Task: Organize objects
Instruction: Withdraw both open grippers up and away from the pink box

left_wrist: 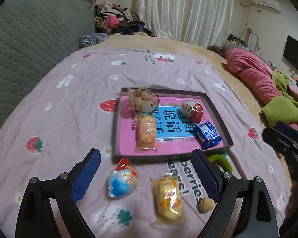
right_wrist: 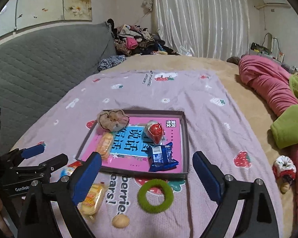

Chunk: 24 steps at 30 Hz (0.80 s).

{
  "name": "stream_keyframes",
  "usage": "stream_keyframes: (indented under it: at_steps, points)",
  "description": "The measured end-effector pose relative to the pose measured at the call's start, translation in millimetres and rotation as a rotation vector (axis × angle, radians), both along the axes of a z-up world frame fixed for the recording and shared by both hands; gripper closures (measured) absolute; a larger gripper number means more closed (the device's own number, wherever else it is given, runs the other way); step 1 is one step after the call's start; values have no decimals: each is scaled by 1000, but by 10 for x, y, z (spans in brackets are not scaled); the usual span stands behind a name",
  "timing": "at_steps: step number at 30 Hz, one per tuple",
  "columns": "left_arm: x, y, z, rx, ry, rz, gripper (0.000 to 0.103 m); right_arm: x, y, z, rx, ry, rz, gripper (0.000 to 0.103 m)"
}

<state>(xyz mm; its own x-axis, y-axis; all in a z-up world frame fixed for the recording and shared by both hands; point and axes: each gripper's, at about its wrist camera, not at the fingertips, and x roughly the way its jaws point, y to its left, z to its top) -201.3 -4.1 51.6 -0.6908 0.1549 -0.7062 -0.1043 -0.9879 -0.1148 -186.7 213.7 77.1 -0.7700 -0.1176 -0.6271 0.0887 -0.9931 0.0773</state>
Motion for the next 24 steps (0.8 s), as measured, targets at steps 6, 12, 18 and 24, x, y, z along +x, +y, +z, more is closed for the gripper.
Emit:
stream_keyframes:
  at_steps: [6, 12, 18, 24]
  points:
    - [305, -157, 384, 5, 40, 20, 10, 267, -94, 308, 25, 35, 2, 10]
    - [582, -215, 751, -4, 89, 22, 10, 544, -157, 659, 49, 88, 5, 9]
    - [872, -337, 1007, -4, 118, 36, 10, 824, -221, 937, 68, 131, 8, 7]
    - [1091, -396, 1117, -17, 125, 41, 10, 1041, -316, 1060, 89, 153, 20, 6]
